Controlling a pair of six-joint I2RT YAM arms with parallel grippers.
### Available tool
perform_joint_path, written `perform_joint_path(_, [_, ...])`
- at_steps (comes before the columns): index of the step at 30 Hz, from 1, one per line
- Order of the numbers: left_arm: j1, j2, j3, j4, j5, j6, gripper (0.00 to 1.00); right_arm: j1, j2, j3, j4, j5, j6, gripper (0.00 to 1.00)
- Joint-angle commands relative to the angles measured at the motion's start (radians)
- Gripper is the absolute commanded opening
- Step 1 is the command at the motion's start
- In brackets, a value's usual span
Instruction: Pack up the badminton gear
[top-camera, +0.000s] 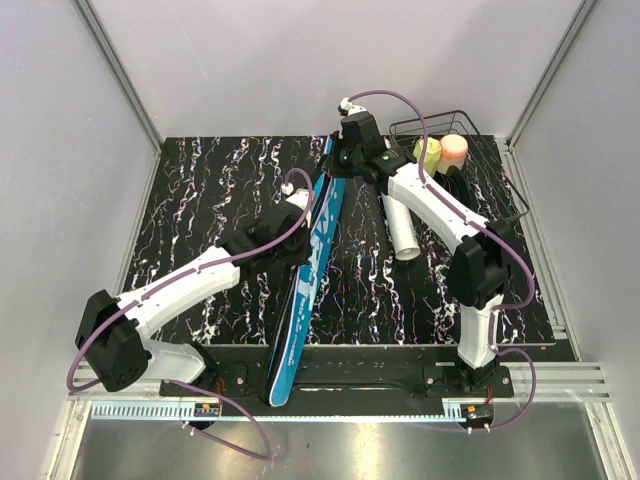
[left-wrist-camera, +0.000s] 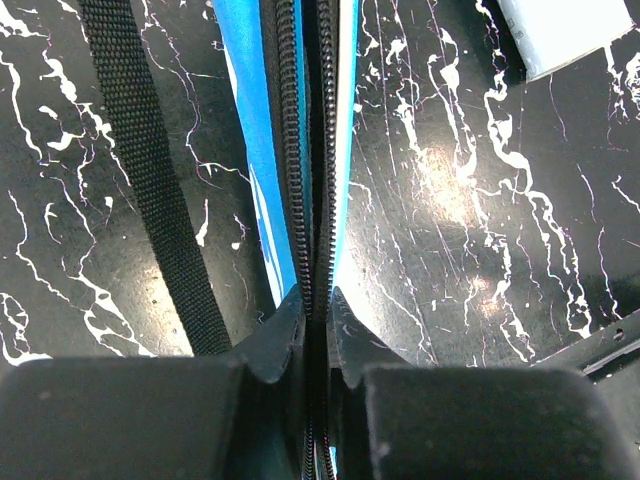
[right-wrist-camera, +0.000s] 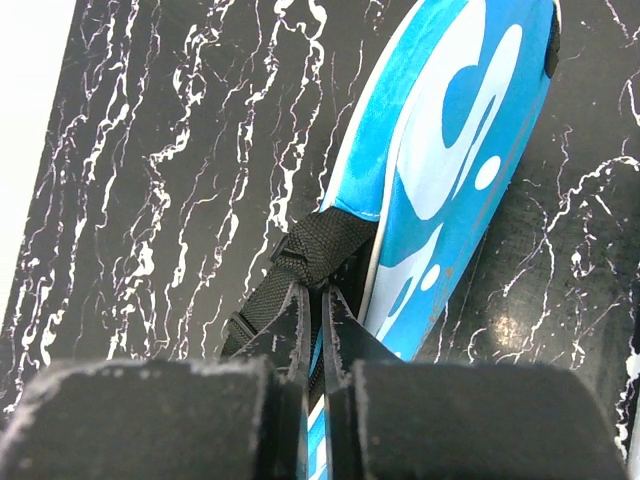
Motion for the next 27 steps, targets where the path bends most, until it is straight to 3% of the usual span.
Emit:
perform_joint_path(1, [-0.004,-0.033,0.014,0.072,0.009,0.006,0.00,-0.011,-0.079,-0.020,0.055,-0.053,0.005,0.00])
perform_joint_path(10, [0.002,-0.032,0.017,0.082,-0.006,-0.004,0.00,-0.011,-0.224,-0.203,0.098,-0.295,0.240,0.02])
perform_joint_path(22, [0.008,-0.036,0.020,0.096,0.032,-0.021,0.00,-0.014,-0.395,-0.415,0.227,-0.508,0.357,0.09])
perform_joint_path(25, [0.006,-0.038,0.019,0.095,0.042,-0.026,0.00,-0.036,-0.424,-0.422,0.228,-0.542,0.352,0.16])
perform_joint_path(27, [0.008,-0.041,0.016,0.095,0.046,-0.029,0.00,-0.056,-0.447,-0.426,0.219,-0.539,0.338,0.27])
